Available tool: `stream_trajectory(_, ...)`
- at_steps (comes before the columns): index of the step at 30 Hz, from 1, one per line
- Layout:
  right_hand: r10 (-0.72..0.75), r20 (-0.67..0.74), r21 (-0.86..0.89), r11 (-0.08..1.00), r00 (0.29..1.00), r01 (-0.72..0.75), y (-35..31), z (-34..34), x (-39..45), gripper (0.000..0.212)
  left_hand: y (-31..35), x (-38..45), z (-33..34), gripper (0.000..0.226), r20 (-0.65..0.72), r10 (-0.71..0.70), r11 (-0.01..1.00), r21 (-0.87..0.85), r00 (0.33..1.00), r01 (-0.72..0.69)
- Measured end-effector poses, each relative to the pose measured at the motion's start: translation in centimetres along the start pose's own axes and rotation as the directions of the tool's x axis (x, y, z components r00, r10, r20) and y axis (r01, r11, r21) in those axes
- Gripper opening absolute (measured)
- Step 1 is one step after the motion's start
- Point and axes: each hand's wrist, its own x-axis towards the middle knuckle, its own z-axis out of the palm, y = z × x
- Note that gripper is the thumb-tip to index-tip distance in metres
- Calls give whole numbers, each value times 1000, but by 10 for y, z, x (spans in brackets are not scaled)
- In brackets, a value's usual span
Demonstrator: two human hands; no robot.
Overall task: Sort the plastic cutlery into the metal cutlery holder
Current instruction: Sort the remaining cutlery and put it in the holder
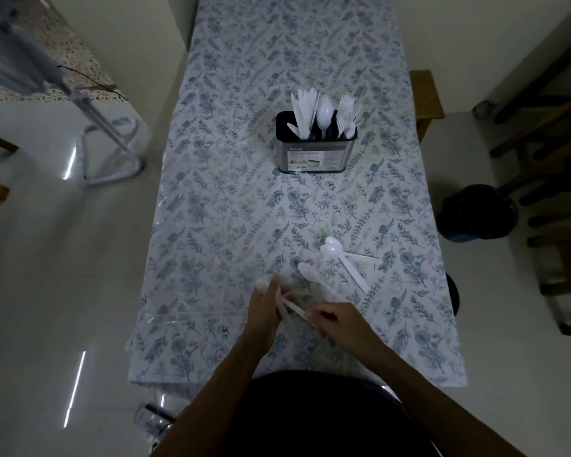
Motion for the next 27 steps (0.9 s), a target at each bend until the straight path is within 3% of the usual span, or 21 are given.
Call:
stream_trajectory(3, -49, -292, -285, 958, 955, -38, 20, 2, 1, 26, -7, 2, -2, 11, -2, 57, 998, 23, 998, -57)
stream_trajectory(5, -115, -397, -529, 840, 911, -125, 31, 0, 10, 27, -7, 1, -2, 11, -6, 42, 997, 62, 999, -41)
stream_trajectory(7, -118, -382, -666, 723, 917, -185, 40, -2, 21, 27, -6, -1, -1, 16, -17, 3, 996, 94, 1000, -1)
stream_trajectory(9, -111, -339, -716, 675, 934, -179, 43, -1, 26, 24, -6, -2, -2, 25, -22, -18, 992, 124, 1000, 21)
stream_trajectory(11, -80, -326, -626, 765, 942, -152, 35, -1, 24, 13, -8, -3, -3, 31, -24, -24, 993, 119, 999, 26)
stream_trajectory(13, -37, -267, -367, 928, 963, -66, 20, 0, 17, 10, -9, -2, -5, 39, -22, -27, 993, 116, 999, 29)
stream_trajectory(15, -89, -216, -233, 972, 972, 37, 11, 4, 8, 10, -8, 0, -4, 53, 13, -20, 992, 123, 1000, 19)
stream_trajectory(16, -120, -170, -270, 960, 978, 71, 9, 6, 4, 5, -7, 0, -2, 56, 36, -14, 992, 125, 999, 9)
stream_trajectory(19, -218, -51, -520, 839, 975, 161, 10, 14, -2, 24, -9, 1, 5, 45, 28, -7, 992, 125, 1000, 3)
stream_trajectory(21, -300, -31, -584, 779, 953, 226, 15, 16, -1, 33, -10, 1, 10, 28, 35, 30, 989, 140, 999, -35)
stream_trajectory(25, -486, 41, -677, 629, 873, 382, 15, 10, 4, 27, -6, -3, 12, 17, 69, 73, 983, 165, 995, -83)
stream_trajectory(26, -528, 72, -753, 528, 846, 393, 15, 3, 7, 26, -6, -3, 11, 19, 77, 62, 985, 157, 995, -74)
stream_trajectory(27, -503, 22, -773, 539, 864, 334, 19, -8, 15, 28, -6, -4, 8, 18, 74, 40, 990, 135, 996, -49)
